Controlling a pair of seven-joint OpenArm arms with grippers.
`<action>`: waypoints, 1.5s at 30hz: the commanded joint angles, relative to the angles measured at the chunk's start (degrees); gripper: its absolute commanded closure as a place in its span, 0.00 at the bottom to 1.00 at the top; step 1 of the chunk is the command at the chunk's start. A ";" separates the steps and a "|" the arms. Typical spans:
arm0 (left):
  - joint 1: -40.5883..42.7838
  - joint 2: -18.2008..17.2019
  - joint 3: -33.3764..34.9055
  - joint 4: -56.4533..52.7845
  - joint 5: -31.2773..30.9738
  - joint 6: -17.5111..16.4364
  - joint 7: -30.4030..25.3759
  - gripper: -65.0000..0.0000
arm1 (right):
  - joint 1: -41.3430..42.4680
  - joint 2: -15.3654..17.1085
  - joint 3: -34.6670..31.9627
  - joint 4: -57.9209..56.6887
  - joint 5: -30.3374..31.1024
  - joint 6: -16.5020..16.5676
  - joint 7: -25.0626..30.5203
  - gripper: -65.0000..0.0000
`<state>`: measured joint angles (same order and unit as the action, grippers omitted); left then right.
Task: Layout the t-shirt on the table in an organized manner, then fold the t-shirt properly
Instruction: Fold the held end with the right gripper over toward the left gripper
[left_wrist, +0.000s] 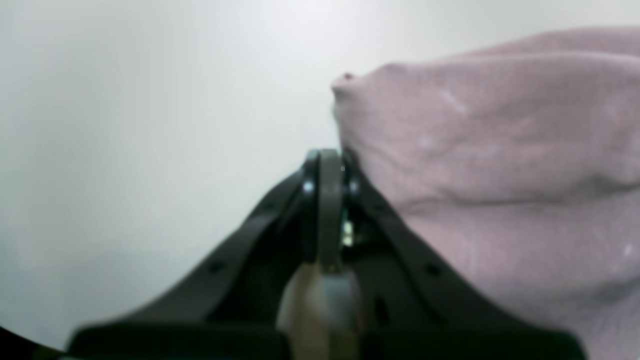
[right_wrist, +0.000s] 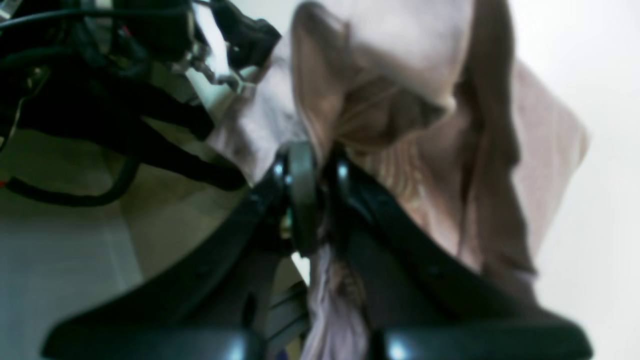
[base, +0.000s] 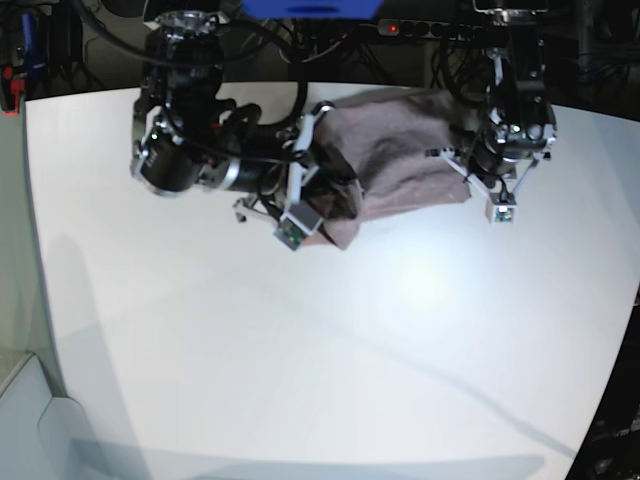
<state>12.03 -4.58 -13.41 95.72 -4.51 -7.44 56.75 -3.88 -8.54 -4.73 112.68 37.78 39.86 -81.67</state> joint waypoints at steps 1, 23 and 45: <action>0.58 0.67 0.44 0.06 -2.04 -0.60 2.37 1.00 | 1.73 -0.46 -1.47 0.77 1.82 0.14 1.67 1.00; 0.58 0.67 -4.57 10.08 -1.95 -0.51 5.36 1.00 | 7.70 -0.39 -17.29 -10.84 -3.98 0.14 6.11 1.00; 3.31 1.46 -2.20 3.57 -1.95 -0.60 9.75 1.00 | 9.81 0.05 -25.47 -11.36 -4.07 0.14 10.06 1.00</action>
<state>15.03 -3.95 -16.12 99.94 -3.60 -7.51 65.91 4.91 -7.60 -30.11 100.66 32.18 40.03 -73.10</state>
